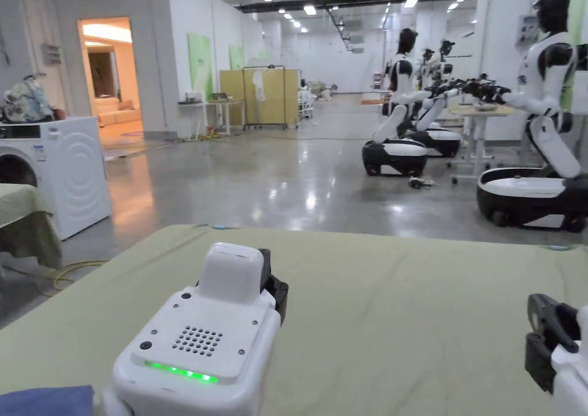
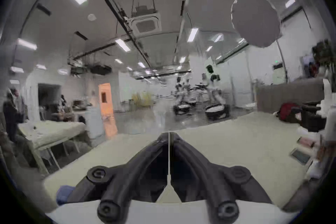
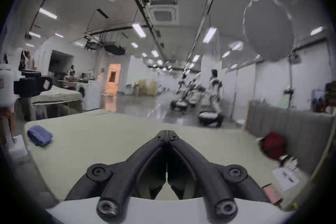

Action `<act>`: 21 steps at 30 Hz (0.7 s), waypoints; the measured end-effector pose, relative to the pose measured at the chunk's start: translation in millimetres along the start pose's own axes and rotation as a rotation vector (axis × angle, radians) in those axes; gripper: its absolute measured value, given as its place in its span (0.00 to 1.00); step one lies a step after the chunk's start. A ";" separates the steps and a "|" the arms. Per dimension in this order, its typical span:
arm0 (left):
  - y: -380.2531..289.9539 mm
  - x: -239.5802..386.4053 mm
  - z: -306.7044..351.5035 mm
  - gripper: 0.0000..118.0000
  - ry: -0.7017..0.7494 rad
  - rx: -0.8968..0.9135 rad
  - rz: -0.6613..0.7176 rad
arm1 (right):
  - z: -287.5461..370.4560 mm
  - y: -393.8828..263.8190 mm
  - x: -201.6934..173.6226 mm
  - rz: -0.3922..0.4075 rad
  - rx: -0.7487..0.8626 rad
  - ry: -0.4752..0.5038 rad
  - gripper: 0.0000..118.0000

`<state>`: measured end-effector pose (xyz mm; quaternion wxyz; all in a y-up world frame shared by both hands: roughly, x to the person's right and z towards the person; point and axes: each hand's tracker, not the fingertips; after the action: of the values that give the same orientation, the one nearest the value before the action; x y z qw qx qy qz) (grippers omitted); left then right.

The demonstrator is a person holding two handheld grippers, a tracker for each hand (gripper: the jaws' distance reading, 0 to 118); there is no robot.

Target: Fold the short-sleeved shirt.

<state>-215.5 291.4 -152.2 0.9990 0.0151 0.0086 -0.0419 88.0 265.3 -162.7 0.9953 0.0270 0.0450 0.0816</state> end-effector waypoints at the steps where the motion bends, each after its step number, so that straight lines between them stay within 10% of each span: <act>1: -1.7 10.8 -5.5 0.00 -0.008 -0.010 0.015 | 1.9 3.0 3.7 0.012 0.004 -0.039 0.03; 18: -21.1 42.5 -37.5 0.06 0.028 -0.066 -0.023 | -14.2 3.2 20.0 -0.046 -0.079 -0.096 0.03; 19: -19.6 40.2 -37.0 0.09 0.028 -0.064 -0.008 | -15.7 1.7 19.8 -0.055 -0.079 -0.101 0.03; 21: -18.9 34.1 -37.0 0.46 0.024 -0.064 0.005 | -19.1 0.2 20.0 -0.063 -0.086 -0.097 0.03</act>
<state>-183.7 270.8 -190.4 0.9989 -0.0161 0.0218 -0.0388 105.9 269.7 -183.3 0.9986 -0.0132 -0.0059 0.0507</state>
